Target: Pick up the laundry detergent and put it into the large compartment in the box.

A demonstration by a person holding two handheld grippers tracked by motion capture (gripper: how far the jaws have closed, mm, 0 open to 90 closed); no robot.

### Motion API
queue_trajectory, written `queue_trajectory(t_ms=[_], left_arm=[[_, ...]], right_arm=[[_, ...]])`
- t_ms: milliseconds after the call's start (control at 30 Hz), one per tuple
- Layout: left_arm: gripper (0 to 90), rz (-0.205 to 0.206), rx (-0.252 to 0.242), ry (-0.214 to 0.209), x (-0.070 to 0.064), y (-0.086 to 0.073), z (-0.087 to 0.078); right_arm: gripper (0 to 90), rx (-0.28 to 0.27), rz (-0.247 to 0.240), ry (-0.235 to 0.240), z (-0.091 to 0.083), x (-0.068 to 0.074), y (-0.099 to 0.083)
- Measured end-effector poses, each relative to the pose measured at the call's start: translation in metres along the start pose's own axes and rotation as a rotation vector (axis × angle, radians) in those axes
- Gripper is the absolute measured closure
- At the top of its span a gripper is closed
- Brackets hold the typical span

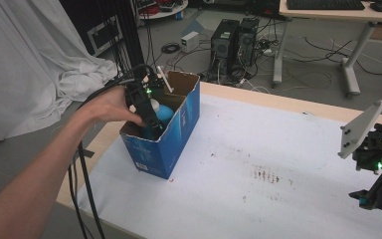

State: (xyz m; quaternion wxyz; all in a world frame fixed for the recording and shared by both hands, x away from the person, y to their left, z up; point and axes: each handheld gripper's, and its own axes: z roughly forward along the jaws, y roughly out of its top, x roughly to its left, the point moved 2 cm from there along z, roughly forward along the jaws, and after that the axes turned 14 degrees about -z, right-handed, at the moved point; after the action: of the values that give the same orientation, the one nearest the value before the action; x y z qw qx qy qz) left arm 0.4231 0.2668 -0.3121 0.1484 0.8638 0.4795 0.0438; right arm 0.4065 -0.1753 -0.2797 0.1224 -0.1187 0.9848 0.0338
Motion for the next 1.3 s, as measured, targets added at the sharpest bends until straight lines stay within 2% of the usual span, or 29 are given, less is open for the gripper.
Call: queue_trajectory(t_ms=[300,567,833,1100,1133,1300], left_arm=[[29.3,0.008,0.013,0.006,-0.001,0.004,-0.008],[28.4,0.013,0.006,-0.001,-0.002,0.005,-0.012],[28.4,0.032,0.025,-0.002,-0.005,0.006,-0.018],[28.4,0.048,0.028,0.004,-0.008,0.009,-0.028],[26.0,0.051,0.021,0.017,-0.009,0.012,-0.034],[25.7,0.076,0.017,0.025,-0.014,0.017,-0.042]], right_arm=[[12.6,0.004,0.008,0.000,-0.001,0.001,-0.001],[12.6,0.003,0.007,0.000,-0.001,0.001,-0.002],[12.6,0.003,0.010,0.000,-0.001,0.001,-0.002],[12.6,0.002,0.010,0.000,-0.002,0.001,-0.003],[12.6,0.001,0.014,-0.002,-0.002,0.001,-0.003],[12.6,0.001,0.013,0.000,-0.002,0.001,-0.004]])
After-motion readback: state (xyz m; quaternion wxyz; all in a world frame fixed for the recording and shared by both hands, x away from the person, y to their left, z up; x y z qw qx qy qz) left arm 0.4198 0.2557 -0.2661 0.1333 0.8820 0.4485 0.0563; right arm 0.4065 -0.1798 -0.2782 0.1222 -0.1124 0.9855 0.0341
